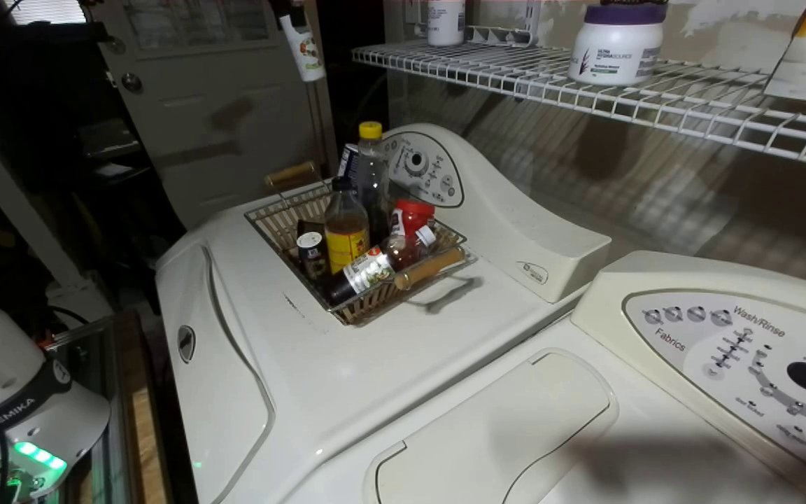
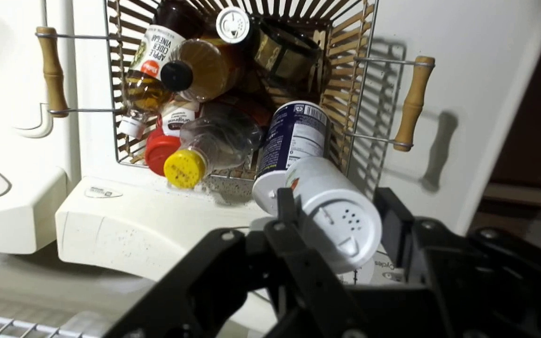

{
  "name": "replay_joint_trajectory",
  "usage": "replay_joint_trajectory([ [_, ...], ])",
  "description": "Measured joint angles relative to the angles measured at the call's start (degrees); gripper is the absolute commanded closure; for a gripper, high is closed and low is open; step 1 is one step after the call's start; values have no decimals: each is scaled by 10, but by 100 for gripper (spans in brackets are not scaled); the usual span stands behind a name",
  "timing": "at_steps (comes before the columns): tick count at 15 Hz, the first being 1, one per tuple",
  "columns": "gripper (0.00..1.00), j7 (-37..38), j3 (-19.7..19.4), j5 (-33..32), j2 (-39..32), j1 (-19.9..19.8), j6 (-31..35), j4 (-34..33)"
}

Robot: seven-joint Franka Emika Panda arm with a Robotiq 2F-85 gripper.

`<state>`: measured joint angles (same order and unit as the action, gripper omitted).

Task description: Pick up the white container from the plastic and put it on the bottom shelf.

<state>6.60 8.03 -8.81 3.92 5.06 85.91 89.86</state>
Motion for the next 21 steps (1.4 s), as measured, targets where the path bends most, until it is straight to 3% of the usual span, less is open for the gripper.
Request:
replay_joint_trajectory([
  [5, 80, -9, -3, -5, -102, 0, -26, -133],
  [6, 55, -16, -3, -9, -120, 2, -29, -159],
  [9, 55, -49, -3, -33, -152, 8, -29, -207],
  [10, 80, -52, -3, -33, -155, 9, -29, -213],
  [14, 80, -49, -3, -31, -156, 9, -19, -212],
  [18, 80, -47, -3, -14, -156, 9, 62, -210],
  [21, 80, -38, -3, -1, -157, 9, 85, -210],
])
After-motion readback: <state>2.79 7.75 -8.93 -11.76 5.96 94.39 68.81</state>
